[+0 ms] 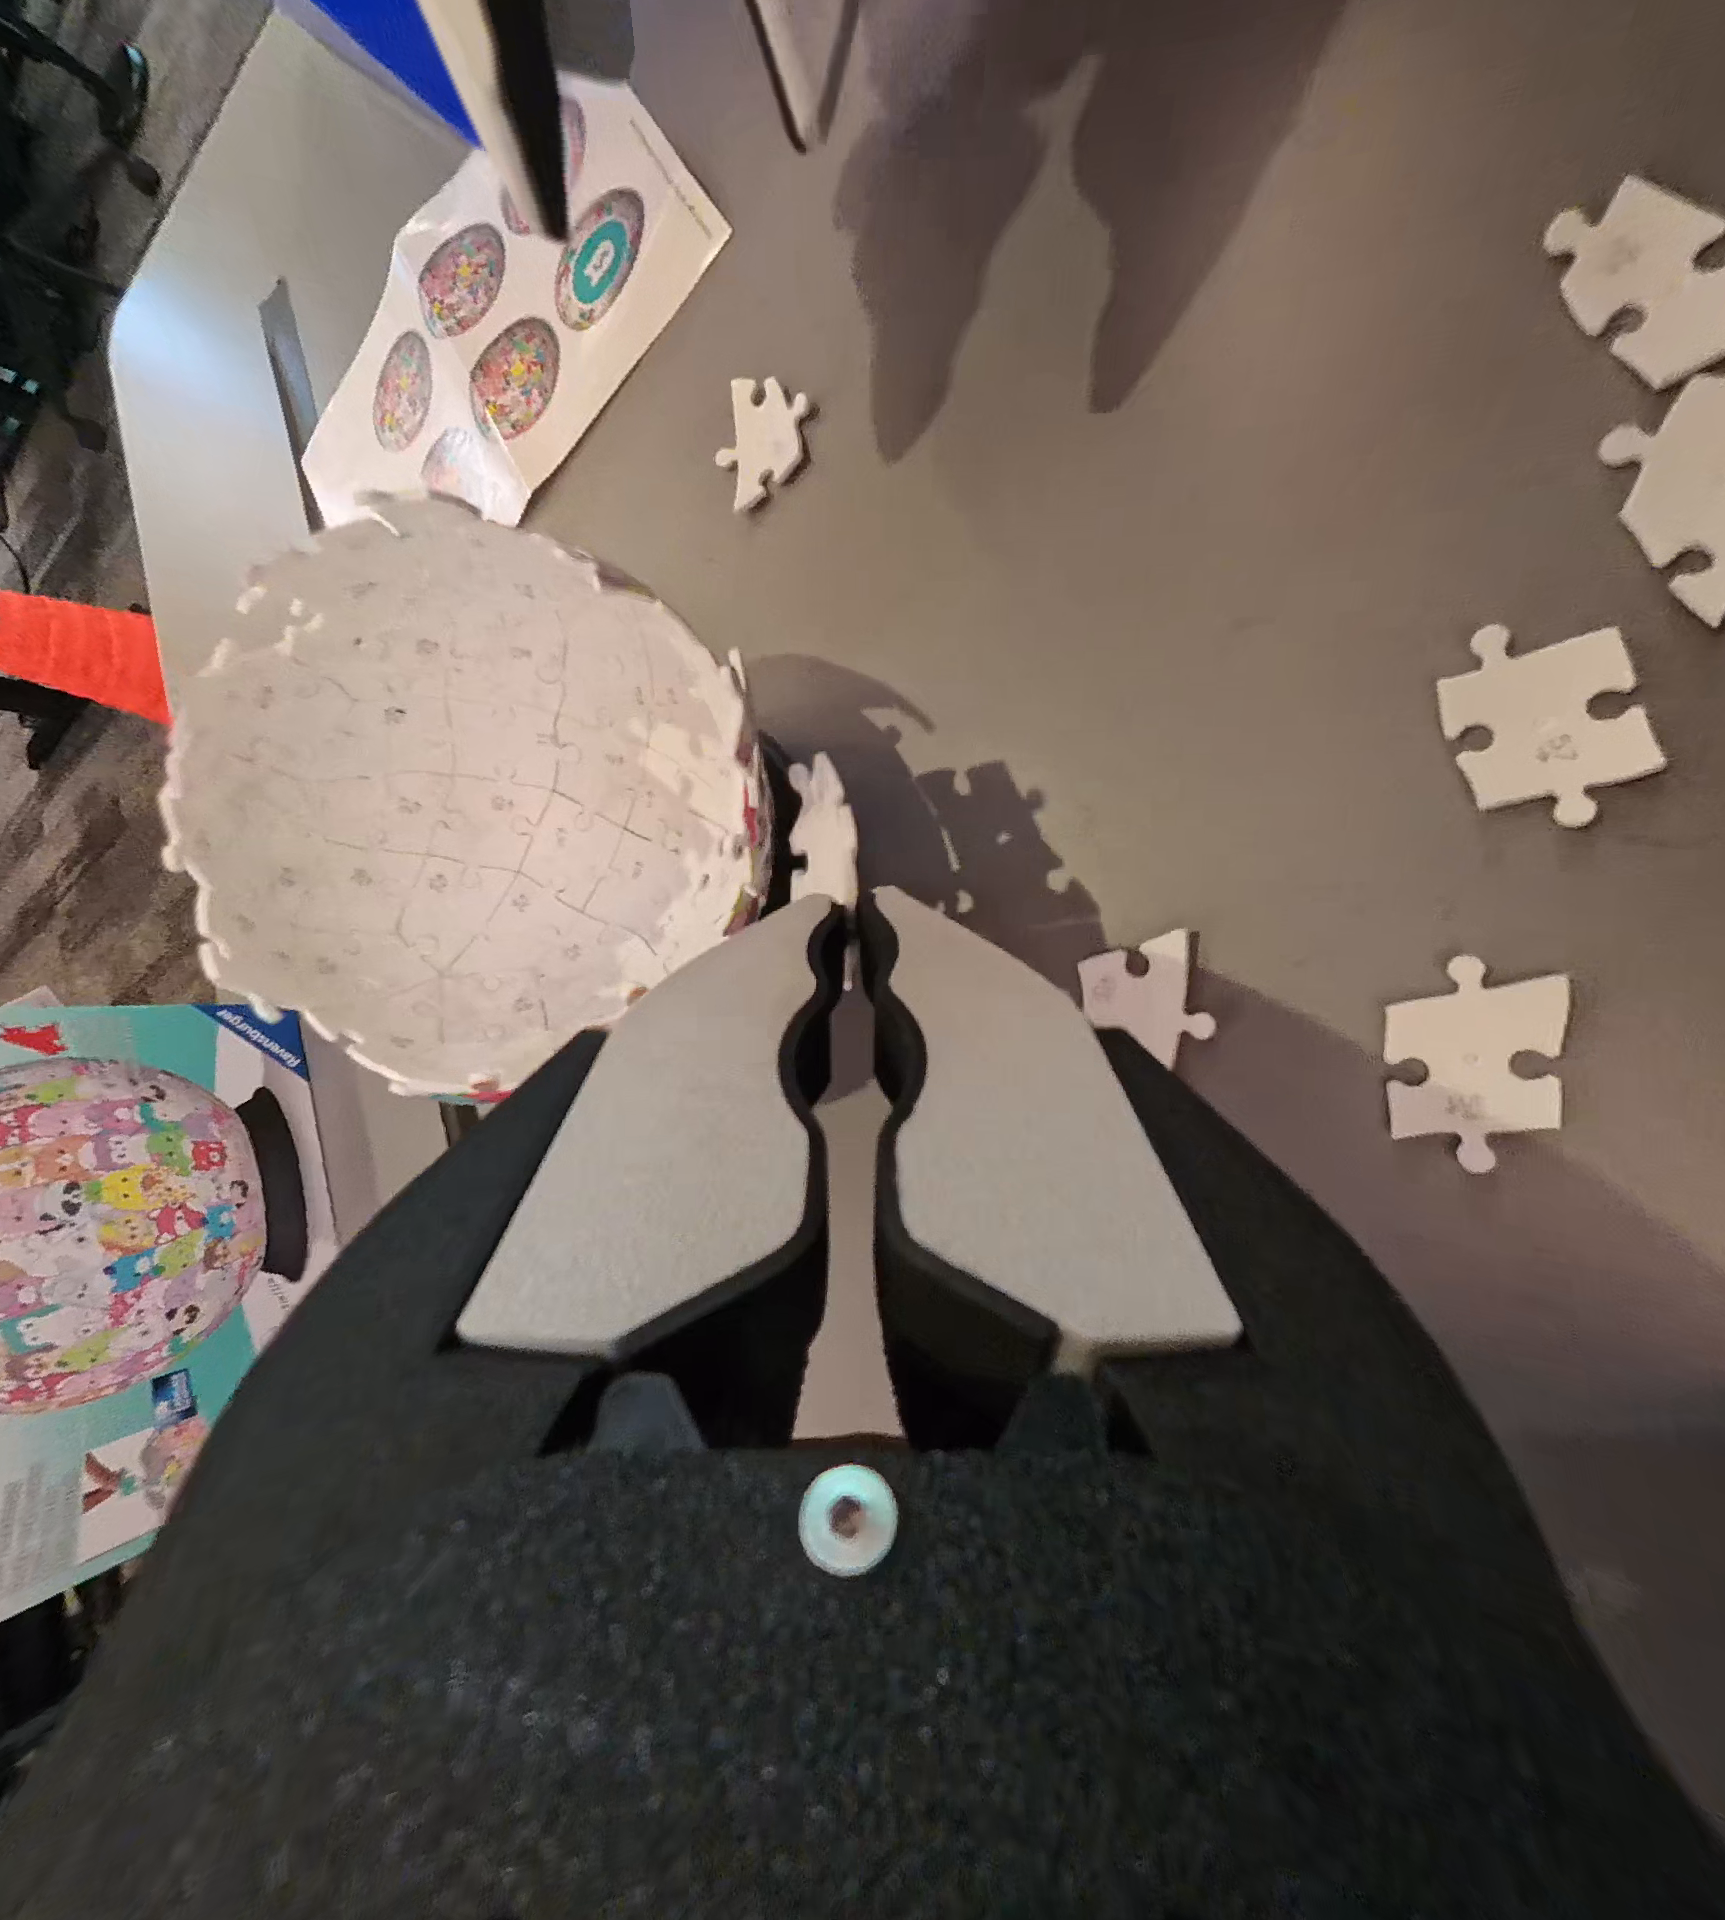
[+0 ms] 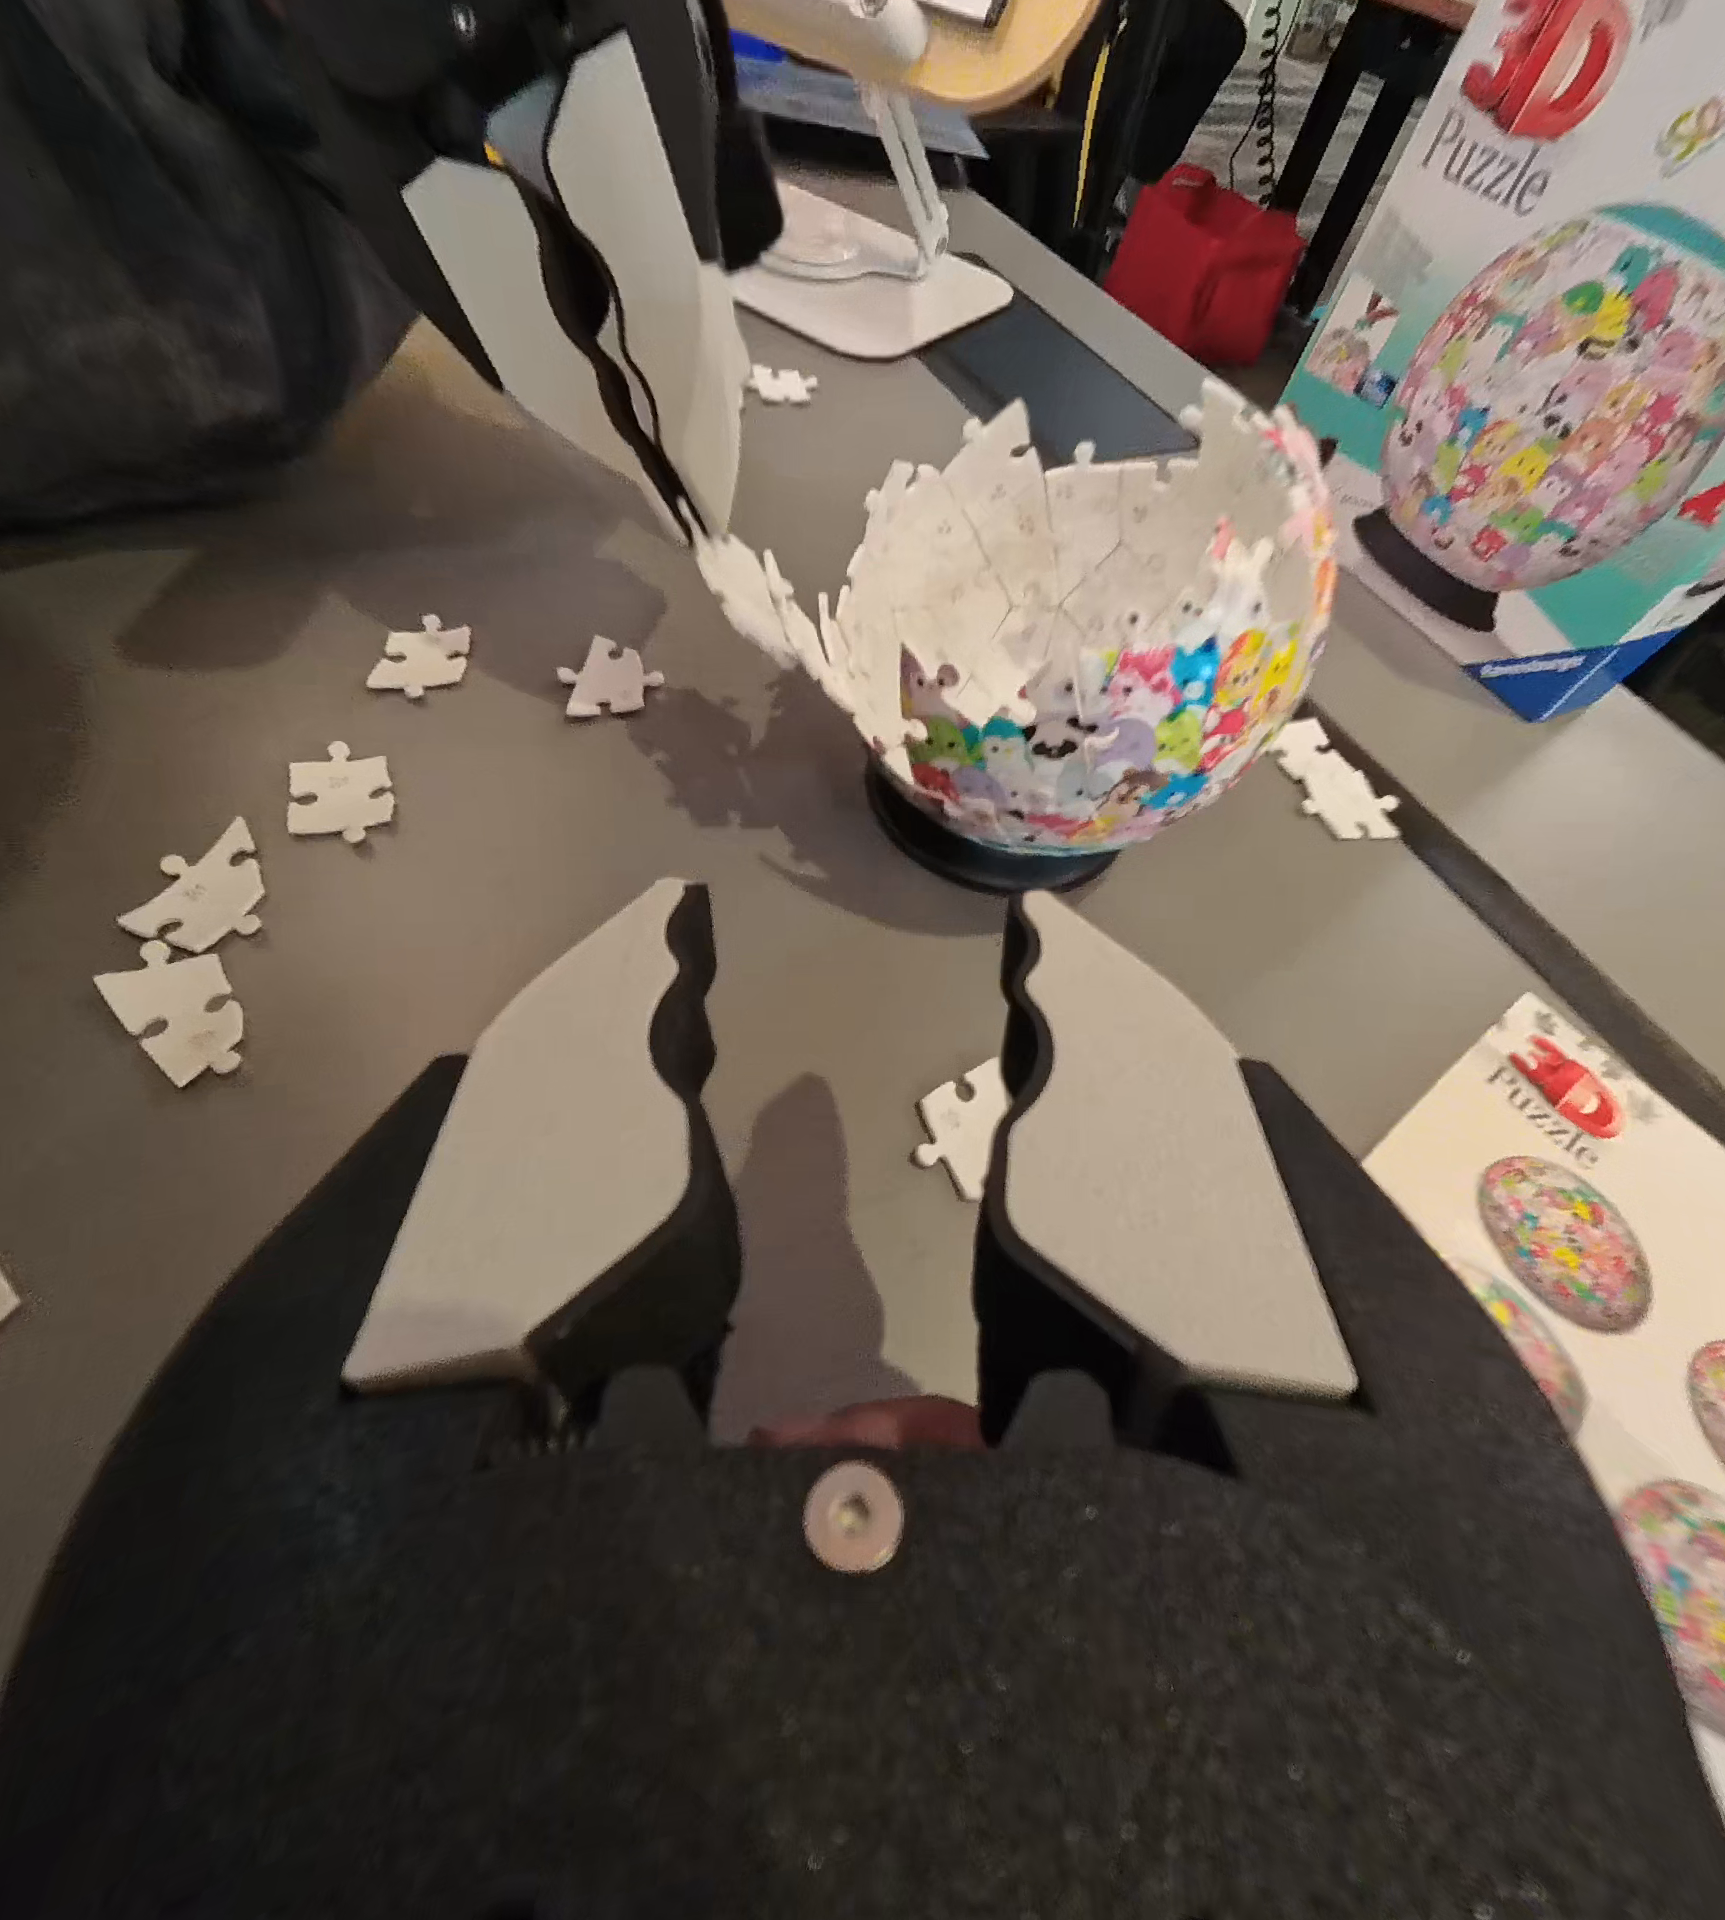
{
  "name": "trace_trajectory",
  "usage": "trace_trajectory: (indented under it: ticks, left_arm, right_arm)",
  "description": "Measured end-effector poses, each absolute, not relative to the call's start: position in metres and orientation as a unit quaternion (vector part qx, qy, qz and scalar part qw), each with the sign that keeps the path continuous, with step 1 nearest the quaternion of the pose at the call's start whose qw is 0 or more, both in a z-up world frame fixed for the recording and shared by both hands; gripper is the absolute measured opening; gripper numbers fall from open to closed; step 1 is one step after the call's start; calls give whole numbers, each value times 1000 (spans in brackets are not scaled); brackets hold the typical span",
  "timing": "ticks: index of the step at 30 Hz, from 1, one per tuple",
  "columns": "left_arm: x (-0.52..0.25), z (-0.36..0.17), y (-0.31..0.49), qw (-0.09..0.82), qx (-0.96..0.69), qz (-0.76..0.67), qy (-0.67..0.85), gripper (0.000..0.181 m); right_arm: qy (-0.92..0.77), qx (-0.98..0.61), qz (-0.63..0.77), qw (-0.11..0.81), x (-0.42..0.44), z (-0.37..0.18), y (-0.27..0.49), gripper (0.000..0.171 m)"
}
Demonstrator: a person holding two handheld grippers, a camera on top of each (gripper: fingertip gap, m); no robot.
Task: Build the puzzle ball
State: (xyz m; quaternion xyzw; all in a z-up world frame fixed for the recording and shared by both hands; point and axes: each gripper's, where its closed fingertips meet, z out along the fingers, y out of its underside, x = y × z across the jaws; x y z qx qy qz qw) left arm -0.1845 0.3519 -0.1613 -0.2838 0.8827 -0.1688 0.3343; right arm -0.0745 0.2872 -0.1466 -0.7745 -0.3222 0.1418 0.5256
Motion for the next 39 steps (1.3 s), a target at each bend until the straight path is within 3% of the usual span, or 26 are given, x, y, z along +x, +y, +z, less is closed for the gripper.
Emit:
trace_trajectory:
  ticks: [14,28,39]
  left_arm:
    - [-187,-151,360,278,-264,-154,911,2]
    - [-186,-147,362,260,-229,-139,928,2]
    - [-182,-128,360,282,-214,-244,903,2]
  right_arm:
    - [-244,-722,182,621,-63,-138,286,52]
    - [-238,-717,202,623,-62,-136,284,52]
    - [-237,-720,213,616,-62,-137,285,52]
